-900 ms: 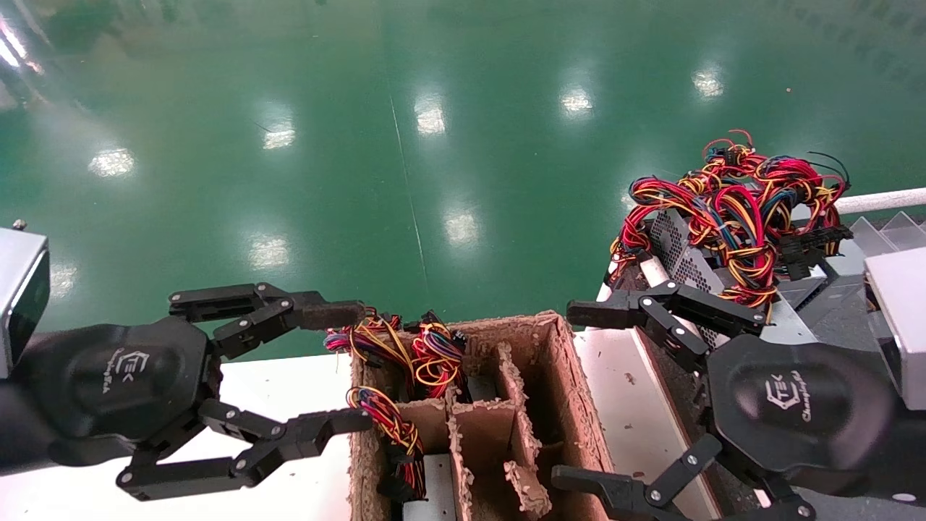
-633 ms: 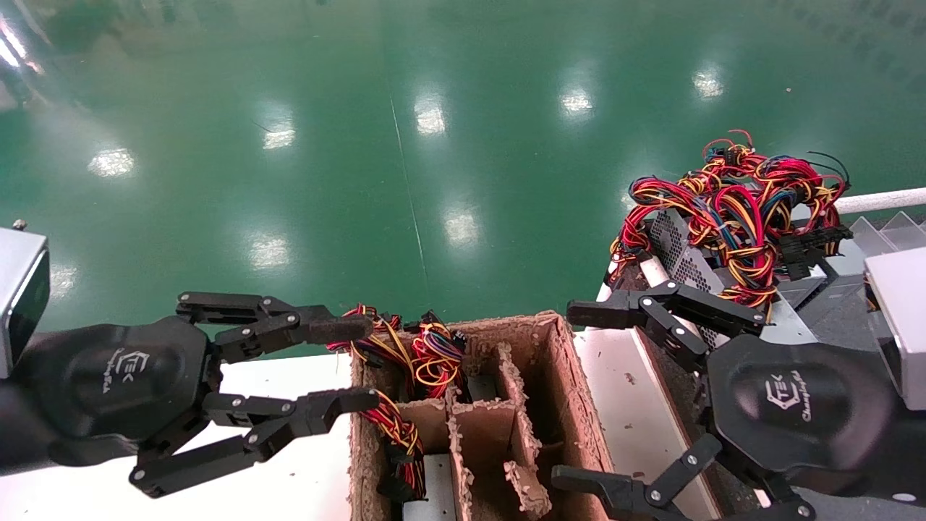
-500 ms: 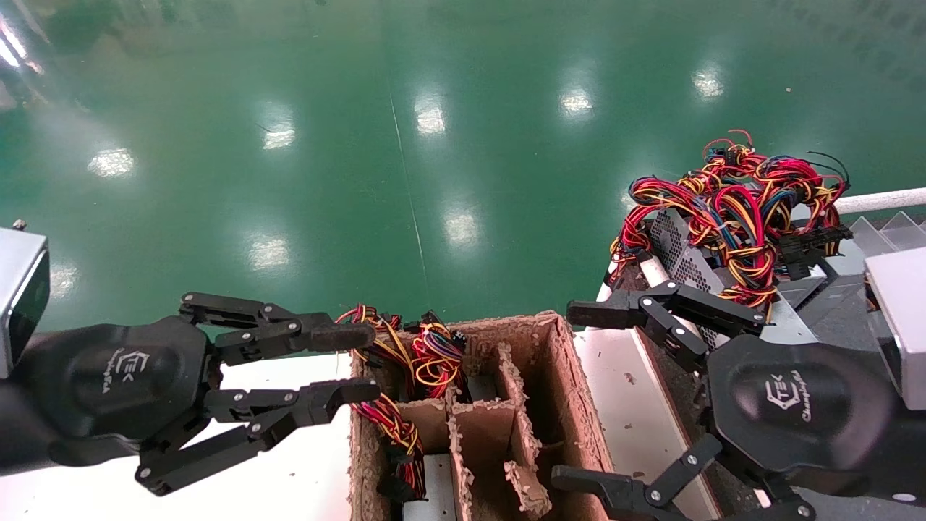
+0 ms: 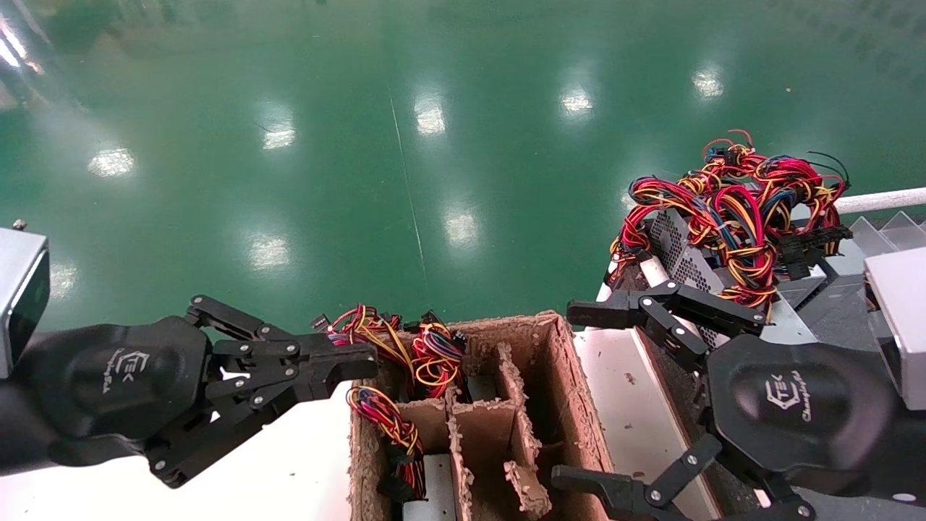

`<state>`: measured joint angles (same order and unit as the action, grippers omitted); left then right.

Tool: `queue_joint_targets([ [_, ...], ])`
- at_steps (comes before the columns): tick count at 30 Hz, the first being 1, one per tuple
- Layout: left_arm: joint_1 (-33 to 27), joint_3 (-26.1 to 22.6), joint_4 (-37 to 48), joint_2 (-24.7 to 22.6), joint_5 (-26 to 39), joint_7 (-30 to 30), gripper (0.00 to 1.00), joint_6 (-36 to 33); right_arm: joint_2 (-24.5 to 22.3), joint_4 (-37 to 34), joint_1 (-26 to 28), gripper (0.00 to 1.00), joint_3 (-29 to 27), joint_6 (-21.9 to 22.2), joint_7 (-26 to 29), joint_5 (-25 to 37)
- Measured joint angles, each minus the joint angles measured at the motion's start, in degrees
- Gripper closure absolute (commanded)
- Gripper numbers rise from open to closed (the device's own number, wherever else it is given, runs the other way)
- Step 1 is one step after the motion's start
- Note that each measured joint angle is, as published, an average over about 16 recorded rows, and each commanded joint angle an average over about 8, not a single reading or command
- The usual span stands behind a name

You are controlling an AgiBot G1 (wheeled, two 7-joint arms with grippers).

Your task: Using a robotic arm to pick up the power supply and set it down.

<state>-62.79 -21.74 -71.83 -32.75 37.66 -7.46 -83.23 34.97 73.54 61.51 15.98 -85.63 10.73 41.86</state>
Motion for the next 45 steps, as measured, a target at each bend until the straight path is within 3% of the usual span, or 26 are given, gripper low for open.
queue_joint_targets([
  [4, 0.0, 0.0, 0.0, 0.0, 0.0, 0.0, 0.00, 0.0, 0.0, 0.0, 0.0, 0.00, 0.0, 0.0, 0.0, 0.0],
  [17, 0.0, 0.0, 0.0, 0.0, 0.0, 0.0, 0.00, 0.0, 0.8, -1.3, 0.3, 0.00, 1.1, 0.8, 0.8, 1.7],
  [28, 0.0, 0.0, 0.0, 0.0, 0.0, 0.0, 0.00, 0.0, 6.7, -5.6, 2.3, 0.00, 7.3, 3.9, 3.2, 11.1],
  [36, 0.0, 0.0, 0.0, 0.0, 0.0, 0.0, 0.00, 0.0, 14.7, -10.6, 4.6, 0.97, 13.1, 6.3, 3.7, 19.4],
  [45, 0.0, 0.0, 0.0, 0.0, 0.0, 0.0, 0.00, 0.0, 23.0, -16.7, 6.6, 1.00, 16.7, 9.7, 1.7, 24.9],
])
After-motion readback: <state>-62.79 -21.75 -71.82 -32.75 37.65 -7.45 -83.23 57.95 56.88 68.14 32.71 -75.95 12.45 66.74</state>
